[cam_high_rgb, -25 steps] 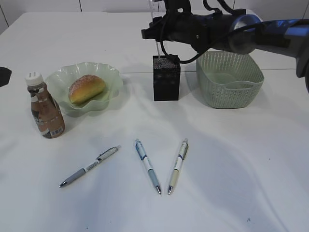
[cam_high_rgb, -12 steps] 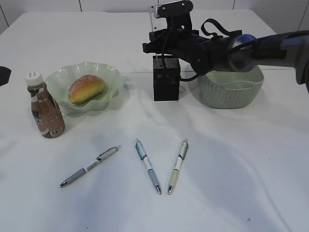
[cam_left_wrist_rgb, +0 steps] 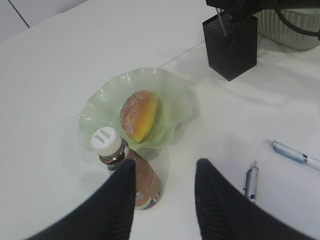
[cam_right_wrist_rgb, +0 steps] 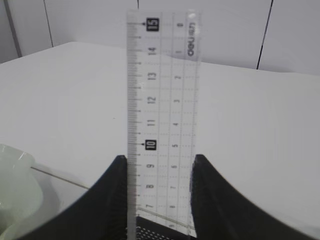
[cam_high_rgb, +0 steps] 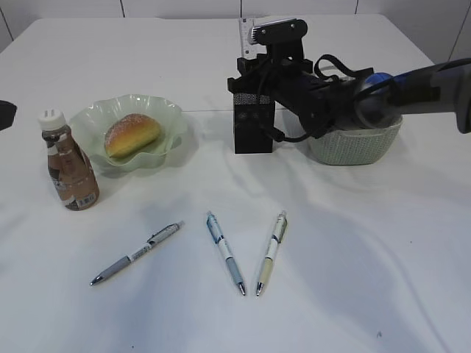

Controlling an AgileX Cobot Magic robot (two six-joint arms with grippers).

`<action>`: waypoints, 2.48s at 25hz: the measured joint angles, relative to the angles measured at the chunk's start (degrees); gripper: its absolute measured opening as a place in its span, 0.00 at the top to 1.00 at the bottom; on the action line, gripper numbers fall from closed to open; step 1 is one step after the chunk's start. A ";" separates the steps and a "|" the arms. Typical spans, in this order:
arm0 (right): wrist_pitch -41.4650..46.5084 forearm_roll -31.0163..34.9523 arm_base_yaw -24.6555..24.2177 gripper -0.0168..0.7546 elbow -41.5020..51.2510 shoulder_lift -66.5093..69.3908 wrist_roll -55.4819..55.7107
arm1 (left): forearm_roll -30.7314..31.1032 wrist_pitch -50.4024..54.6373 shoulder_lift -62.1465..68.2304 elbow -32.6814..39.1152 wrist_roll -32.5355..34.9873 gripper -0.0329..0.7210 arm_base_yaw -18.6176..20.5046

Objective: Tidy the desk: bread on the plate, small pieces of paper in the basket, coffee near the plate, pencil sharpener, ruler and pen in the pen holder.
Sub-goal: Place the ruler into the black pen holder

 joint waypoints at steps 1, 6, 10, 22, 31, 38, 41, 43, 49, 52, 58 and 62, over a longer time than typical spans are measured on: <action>-1.05 0.21 -0.09 0.59 0.79 0.00 -0.10 | 0.00 0.00 0.00 0.00 0.00 0.59 0.00; -2.39 0.57 -0.23 0.59 1.62 0.00 -0.09 | 0.11 -0.13 2.51 0.00 0.00 0.59 0.00; -2.47 0.57 -0.23 0.59 1.62 0.00 -0.09 | 0.11 -0.27 3.86 0.00 0.00 0.59 0.00; -2.47 0.71 -0.23 0.59 1.62 0.00 -0.09 | 0.11 -3.17 3.94 0.00 0.00 0.59 0.00; -0.72 0.76 -0.23 0.58 1.62 0.00 -0.09 | 0.23 -3.17 3.94 0.00 0.00 0.59 0.00; -0.26 0.76 -0.23 0.58 1.62 0.00 -0.09 | 0.23 -3.17 3.94 0.00 0.00 0.59 0.00; 0.85 0.85 -0.23 0.58 1.62 0.00 -0.09 | 0.23 -3.17 3.94 0.00 0.00 0.59 0.00; 1.41 0.89 -0.23 0.55 1.62 0.00 -0.09 | 0.23 -3.38 3.94 0.00 0.00 0.59 0.00; 2.39 3.51 -0.23 0.42 1.62 0.00 -0.09 | 0.23 -3.94 3.94 0.00 0.00 0.59 0.00; 2.86 4.34 -0.23 0.38 1.62 -0.11 -0.09 | 0.26 -3.94 3.94 0.00 0.00 0.59 0.00; 5.26 4.34 -0.23 0.38 1.75 -2.78 -0.09 | 0.36 -3.94 3.94 0.00 0.00 0.59 0.00; 8.21 4.34 -0.23 0.38 1.75 -4.80 -0.09 | 0.36 -3.94 3.94 0.00 0.00 0.59 0.00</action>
